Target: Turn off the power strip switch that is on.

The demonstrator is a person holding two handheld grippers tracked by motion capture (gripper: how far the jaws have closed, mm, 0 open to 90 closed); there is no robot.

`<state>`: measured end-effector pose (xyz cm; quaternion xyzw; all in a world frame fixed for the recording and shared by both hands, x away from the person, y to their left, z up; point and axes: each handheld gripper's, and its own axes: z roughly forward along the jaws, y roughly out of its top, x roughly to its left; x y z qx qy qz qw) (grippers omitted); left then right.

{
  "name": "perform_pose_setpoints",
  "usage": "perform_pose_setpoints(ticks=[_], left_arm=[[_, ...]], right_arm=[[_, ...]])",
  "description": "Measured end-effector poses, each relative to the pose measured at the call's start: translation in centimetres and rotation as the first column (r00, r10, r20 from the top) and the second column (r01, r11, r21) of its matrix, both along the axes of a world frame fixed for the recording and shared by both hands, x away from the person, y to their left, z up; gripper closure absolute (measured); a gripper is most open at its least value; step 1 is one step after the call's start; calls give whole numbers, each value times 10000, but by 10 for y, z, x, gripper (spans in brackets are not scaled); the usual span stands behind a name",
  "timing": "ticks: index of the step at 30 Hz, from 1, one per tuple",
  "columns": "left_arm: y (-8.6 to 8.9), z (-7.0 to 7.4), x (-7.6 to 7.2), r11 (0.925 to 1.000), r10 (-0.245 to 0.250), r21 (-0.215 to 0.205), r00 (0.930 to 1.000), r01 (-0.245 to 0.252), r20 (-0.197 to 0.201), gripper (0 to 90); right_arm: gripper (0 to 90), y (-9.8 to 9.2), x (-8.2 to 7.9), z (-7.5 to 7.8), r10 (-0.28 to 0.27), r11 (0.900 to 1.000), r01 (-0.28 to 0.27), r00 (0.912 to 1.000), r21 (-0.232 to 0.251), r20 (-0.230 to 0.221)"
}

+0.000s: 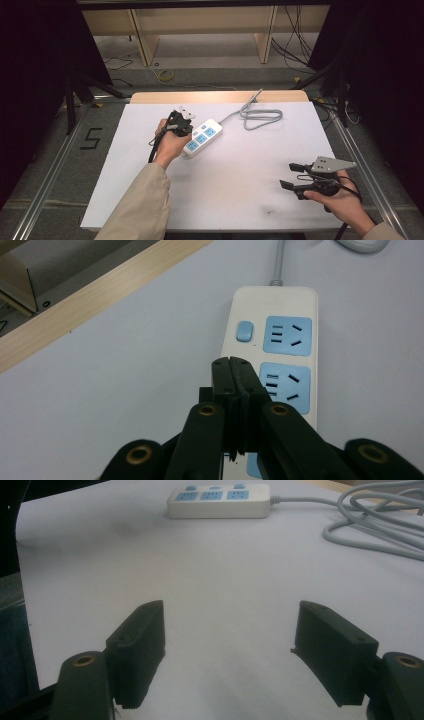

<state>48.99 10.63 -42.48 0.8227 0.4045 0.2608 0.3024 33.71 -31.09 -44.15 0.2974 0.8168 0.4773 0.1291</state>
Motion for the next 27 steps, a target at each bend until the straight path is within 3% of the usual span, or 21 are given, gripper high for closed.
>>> perform_pose_setpoints(ticks=[27], left_arm=[[-16,-7,18,9995,14,306,9981,5,-623,898]], right_arm=[[287,-1,1,-1,-55,10000,55,10000,27,-52]])
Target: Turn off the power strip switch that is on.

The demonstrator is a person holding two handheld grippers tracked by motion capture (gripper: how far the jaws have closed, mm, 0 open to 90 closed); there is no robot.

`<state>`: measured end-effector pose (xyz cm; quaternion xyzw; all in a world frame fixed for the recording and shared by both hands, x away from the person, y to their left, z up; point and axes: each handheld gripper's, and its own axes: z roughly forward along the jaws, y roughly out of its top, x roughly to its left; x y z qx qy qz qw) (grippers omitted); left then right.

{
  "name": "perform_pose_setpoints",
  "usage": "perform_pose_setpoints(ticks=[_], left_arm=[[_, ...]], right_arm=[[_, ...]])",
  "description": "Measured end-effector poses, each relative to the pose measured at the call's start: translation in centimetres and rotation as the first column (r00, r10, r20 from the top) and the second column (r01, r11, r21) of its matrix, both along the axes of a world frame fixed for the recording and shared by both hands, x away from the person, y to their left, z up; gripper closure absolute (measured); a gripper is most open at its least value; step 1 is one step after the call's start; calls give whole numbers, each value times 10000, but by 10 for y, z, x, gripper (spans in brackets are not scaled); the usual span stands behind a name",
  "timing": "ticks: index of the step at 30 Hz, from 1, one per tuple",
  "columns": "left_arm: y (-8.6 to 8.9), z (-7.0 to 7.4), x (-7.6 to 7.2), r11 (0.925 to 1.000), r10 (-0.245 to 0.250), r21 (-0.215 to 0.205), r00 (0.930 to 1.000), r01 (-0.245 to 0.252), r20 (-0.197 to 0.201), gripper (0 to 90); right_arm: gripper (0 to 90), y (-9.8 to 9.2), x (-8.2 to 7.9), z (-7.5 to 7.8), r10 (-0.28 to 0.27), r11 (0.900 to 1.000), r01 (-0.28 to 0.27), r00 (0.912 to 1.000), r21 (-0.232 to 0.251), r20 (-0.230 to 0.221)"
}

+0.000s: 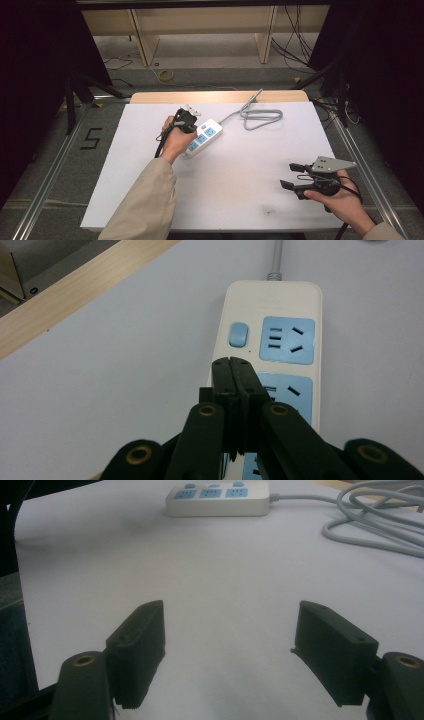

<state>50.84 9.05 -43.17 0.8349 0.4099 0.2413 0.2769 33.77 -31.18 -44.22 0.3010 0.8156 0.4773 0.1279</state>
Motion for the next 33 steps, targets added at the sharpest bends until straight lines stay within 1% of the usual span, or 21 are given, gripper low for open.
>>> perform_pose_setpoints(ticks=[3,12,17,18,20,22,25,27,33], left_arm=[[-1,1,1,10000,4,-45,10000,-4,57,898],[-4,3,6,10000,65,31,10000,-65,28,898],[-6,1,8,9999,100,107,9999,-99,-74,898],[-6,1,9,9998,52,187,9999,-50,-112,898],[-7,0,9,9999,61,160,9999,-59,-139,898],[-7,-1,10,9997,68,248,9998,-63,-197,898],[-7,-2,11,9996,76,266,9997,-69,-250,898],[-7,-3,11,9997,112,203,9995,-106,-295,898],[-7,-5,13,9995,59,315,9991,-46,-427,898]], right_arm=[[287,0,0,0,-1,10000,1,10000,-4,-1],[287,0,0,0,43,10000,-43,10000,-85,-11],[287,0,0,-1,59,9999,-59,10000,-107,-14],[287,0,0,-1,57,9999,-57,10000,-108,-15],[287,0,0,-1,56,9999,-56,10000,-110,-15],[287,0,0,-1,59,9999,-59,10000,-109,-16],[287,-1,0,-1,56,9999,-56,10000,-107,-18],[288,0,0,-1,63,9999,-63,10000,-114,-20],[287,0,0,-1,63,9999,-63,10000,-114,-13]])
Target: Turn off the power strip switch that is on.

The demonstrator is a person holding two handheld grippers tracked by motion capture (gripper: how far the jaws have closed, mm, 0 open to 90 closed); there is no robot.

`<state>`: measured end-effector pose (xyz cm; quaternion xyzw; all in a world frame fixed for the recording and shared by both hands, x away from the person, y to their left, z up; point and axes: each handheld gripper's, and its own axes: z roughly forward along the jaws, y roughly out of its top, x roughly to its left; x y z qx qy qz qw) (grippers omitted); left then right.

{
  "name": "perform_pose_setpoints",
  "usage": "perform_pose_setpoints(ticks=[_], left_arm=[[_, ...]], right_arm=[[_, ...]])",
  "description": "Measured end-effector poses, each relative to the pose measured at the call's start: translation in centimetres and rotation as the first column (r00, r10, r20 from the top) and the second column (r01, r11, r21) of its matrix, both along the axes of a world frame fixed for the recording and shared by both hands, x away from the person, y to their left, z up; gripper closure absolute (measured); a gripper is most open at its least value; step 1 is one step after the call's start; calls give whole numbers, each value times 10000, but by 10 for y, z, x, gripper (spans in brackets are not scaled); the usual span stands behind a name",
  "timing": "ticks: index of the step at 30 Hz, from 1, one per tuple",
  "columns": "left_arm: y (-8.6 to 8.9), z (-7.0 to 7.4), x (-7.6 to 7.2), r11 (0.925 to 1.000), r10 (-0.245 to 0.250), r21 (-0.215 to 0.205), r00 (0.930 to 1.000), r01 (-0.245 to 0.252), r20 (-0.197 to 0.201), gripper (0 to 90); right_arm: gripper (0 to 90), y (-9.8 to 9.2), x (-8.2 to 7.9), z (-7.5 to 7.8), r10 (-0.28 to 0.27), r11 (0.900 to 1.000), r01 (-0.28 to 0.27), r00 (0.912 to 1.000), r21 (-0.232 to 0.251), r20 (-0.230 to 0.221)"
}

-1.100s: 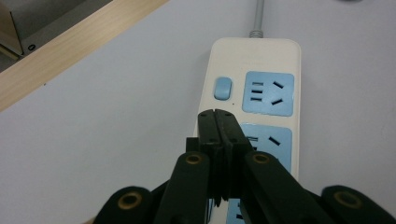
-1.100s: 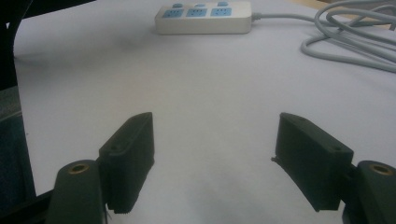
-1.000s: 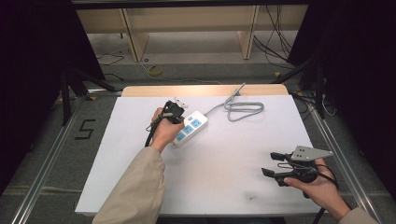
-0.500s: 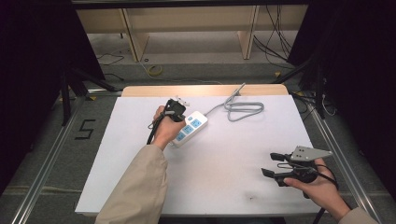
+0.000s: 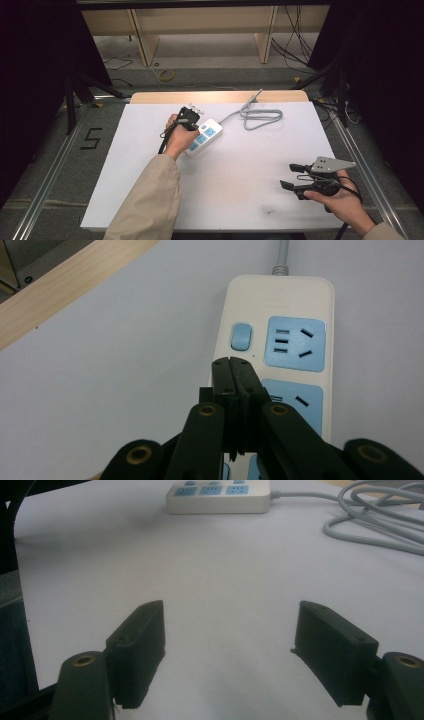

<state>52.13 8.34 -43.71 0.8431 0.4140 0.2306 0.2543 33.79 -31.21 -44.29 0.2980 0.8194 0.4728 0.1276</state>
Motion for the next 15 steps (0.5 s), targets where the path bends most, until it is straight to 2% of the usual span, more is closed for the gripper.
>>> perform_pose_setpoints(ticks=[15], left_arm=[[-1,-7,3,10000,26,63,9997,-25,-234,898]], right_arm=[[287,0,0,0,12,10000,-12,10000,-7,-10]])
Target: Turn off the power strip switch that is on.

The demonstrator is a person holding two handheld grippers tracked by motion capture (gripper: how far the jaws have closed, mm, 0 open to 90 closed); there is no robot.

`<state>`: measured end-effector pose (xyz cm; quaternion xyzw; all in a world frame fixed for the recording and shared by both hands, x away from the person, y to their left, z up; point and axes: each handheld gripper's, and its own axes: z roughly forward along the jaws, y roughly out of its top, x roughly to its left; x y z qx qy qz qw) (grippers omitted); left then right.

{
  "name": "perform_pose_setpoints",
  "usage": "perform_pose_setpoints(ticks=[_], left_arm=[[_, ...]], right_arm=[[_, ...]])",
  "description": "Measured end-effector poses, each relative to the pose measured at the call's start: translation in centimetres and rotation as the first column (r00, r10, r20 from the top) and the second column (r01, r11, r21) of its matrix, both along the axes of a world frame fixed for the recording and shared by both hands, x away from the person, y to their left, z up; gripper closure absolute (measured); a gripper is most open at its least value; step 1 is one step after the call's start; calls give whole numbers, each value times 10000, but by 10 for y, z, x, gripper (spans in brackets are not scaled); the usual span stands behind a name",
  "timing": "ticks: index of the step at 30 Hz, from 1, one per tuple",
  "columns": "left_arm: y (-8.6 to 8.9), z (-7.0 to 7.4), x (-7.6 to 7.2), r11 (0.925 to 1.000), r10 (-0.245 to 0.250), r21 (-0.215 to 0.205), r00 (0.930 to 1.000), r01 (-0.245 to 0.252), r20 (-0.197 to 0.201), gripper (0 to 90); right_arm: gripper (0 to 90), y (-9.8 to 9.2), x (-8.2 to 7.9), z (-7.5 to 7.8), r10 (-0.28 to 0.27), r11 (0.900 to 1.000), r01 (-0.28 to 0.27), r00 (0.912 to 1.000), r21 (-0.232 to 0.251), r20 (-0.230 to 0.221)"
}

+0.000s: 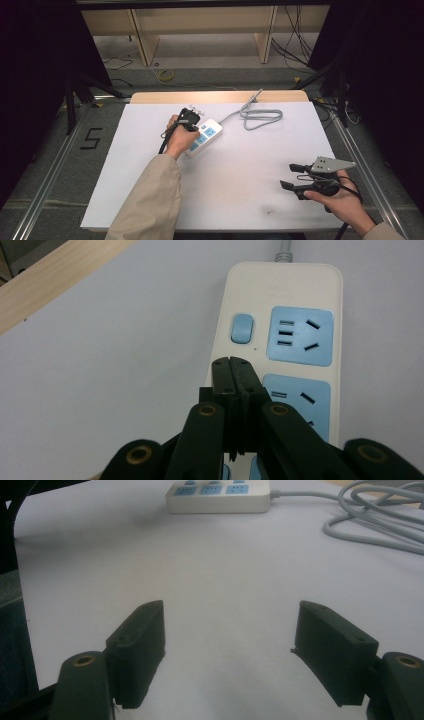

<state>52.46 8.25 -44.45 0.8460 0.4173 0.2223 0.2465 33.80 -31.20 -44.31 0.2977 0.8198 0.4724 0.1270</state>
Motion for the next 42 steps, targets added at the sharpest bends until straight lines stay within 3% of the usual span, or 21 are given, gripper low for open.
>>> perform_pose_setpoints(ticks=[42], left_arm=[[1,-3,3,9998,-4,178,9987,13,-501,898]], right_arm=[[287,1,0,-1,-23,10000,23,10000,-33,-87]])
